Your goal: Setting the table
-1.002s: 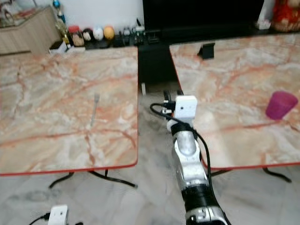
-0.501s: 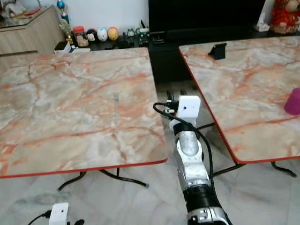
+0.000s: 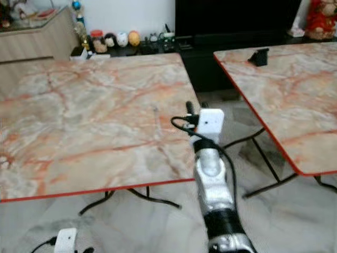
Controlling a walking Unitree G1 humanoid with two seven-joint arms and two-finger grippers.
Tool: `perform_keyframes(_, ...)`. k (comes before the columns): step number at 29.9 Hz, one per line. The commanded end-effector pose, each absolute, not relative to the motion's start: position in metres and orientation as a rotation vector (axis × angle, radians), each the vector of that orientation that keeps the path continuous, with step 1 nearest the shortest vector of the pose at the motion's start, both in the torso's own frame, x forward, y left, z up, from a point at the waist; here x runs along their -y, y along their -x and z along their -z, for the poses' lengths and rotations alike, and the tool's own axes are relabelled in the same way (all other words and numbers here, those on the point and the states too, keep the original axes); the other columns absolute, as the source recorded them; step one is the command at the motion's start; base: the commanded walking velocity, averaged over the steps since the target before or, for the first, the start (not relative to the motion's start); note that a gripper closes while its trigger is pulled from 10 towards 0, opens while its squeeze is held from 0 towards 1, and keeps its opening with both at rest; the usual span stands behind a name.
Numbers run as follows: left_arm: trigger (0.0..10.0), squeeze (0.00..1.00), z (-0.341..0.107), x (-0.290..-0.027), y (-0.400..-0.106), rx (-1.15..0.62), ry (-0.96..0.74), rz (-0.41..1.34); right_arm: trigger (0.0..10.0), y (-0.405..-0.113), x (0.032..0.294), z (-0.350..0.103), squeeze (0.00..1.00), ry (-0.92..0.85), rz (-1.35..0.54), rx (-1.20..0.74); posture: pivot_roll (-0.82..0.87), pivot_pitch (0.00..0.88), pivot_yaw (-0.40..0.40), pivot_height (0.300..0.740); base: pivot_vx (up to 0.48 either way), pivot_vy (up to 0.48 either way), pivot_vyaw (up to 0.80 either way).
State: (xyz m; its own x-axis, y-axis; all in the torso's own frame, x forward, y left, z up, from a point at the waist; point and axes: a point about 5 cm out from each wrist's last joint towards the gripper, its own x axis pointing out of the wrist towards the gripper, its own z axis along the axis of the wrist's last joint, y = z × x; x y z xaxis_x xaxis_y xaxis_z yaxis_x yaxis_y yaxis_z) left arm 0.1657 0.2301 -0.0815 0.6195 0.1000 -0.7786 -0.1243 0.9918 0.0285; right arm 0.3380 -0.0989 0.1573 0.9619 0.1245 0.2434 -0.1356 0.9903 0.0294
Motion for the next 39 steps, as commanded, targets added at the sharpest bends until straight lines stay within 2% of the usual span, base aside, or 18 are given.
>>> perform_keyframes(1,10.0,0.0,0.0844,-0.2254,-0.1622,-0.913,0.033,-0.117,10.0,-0.3395,0.107,-0.1591,0.0,-0.034,-0.11,0.248,-0.07,0.0,0.062,0.74,0.0,0.319,0.0)
perform_keyframes(13,10.0,0.0,0.084,-0.2253,-0.1632,-0.909,0.037,-0.119,10.0,-0.3397,0.1099,-0.1593,0.0,-0.031,-0.105,0.246,-0.07,0.0,0.059,0.74,0.0,0.313,0.0)
perform_keyframes(39,10.0,0.0,0.0832,-0.2264,-0.1642,-0.904,0.036,-0.114,10.0,-0.3396,0.1089,-0.1581,0.0,-0.033,-0.103,0.24,-0.07,0.0,0.063,0.74,0.0,0.0,0.0)
